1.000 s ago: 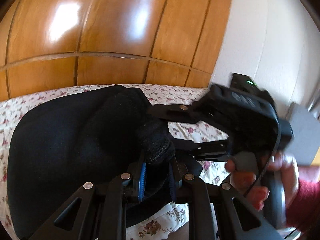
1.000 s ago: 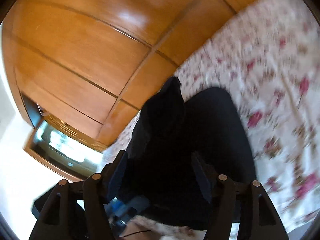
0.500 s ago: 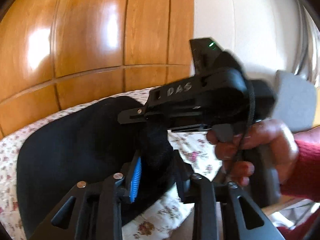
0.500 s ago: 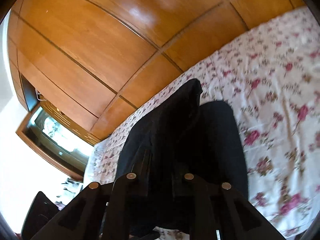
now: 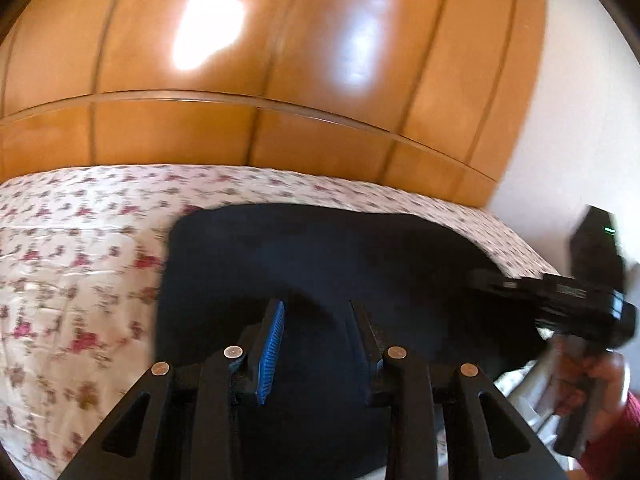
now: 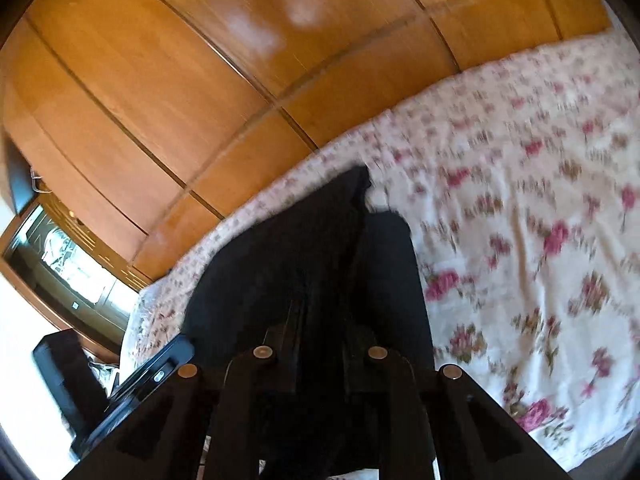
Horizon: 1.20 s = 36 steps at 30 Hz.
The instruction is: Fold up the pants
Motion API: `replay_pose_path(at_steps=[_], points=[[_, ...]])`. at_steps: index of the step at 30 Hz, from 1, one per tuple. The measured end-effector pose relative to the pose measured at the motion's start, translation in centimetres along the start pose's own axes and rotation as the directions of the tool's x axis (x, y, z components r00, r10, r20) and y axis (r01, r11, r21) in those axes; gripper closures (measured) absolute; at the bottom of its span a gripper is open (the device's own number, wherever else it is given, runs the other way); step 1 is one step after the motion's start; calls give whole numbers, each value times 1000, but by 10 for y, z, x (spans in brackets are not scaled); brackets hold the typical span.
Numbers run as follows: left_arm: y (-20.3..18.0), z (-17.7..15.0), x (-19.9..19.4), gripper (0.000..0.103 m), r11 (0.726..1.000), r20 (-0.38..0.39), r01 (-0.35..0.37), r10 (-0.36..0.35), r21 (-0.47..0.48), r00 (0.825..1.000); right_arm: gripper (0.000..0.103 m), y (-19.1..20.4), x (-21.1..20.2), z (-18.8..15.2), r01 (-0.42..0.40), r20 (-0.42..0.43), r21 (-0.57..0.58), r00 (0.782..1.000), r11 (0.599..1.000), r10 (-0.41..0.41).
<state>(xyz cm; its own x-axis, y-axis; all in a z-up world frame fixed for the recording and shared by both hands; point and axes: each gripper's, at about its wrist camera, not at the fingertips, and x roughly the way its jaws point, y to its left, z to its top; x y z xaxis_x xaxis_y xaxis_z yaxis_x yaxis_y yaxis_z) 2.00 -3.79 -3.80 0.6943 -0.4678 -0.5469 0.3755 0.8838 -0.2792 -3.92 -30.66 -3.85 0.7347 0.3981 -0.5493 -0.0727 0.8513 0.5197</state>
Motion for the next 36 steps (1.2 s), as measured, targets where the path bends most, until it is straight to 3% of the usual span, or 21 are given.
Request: replay_pose_path(at_steps=[3,6,9,11,12,15,18,21,24,28,32,34,36], points=[[10,-6,3,71,999,-16,-44,44,3,999,89,1,-1,0,90,20,-81,996,993,-89],[12,-22,13,70,995,-51,-85,88,46,995,88,-16,15,-9,110,-59,-39,992,993,-112],[2,-32,21,70,982,-19,-135,139,133,990,78,-21,22,-17,145,-54,-22,988,989,-146],[6,-33,18,70,986,-16,-129,131,110,991,69,-23,18,-16,159,-54,-25,986,987,-160],[9,-33,16,70,989,-21,-119,121,92,992,57,-24,16,-15,175,-53,-20,983,984,-176],[9,-34,11,70,987,-23,-128,131,100,991,53,-25,-7,-9,196,38,41,980,980,-197],[-1,-40,-1,69,978,-2,-162,164,134,987,53,-8,-31,-1,195,165,-17,968,981,-190],[-7,-39,-11,69,979,17,-162,161,122,987,59,19,-39,-3,149,215,-136,969,979,-118],[-11,-28,-13,67,990,22,-90,88,109,996,69,40,-26,-9,119,153,-241,985,963,-83],[-15,1,8,67,984,-28,-116,121,134,992,70,53,3,-17,148,66,-312,989,938,-135],[-13,29,51,67,984,-167,-115,138,137,976,72,33,26,-18,222,4,-295,973,929,-232],[-9,33,72,67,987,-226,-107,132,122,965,83,12,31,-17,237,-37,-229,967,944,-252],[-7,32,81,65,986,-239,-121,145,111,960,96,-5,30,-15,222,-45,-167,972,961,-233]])
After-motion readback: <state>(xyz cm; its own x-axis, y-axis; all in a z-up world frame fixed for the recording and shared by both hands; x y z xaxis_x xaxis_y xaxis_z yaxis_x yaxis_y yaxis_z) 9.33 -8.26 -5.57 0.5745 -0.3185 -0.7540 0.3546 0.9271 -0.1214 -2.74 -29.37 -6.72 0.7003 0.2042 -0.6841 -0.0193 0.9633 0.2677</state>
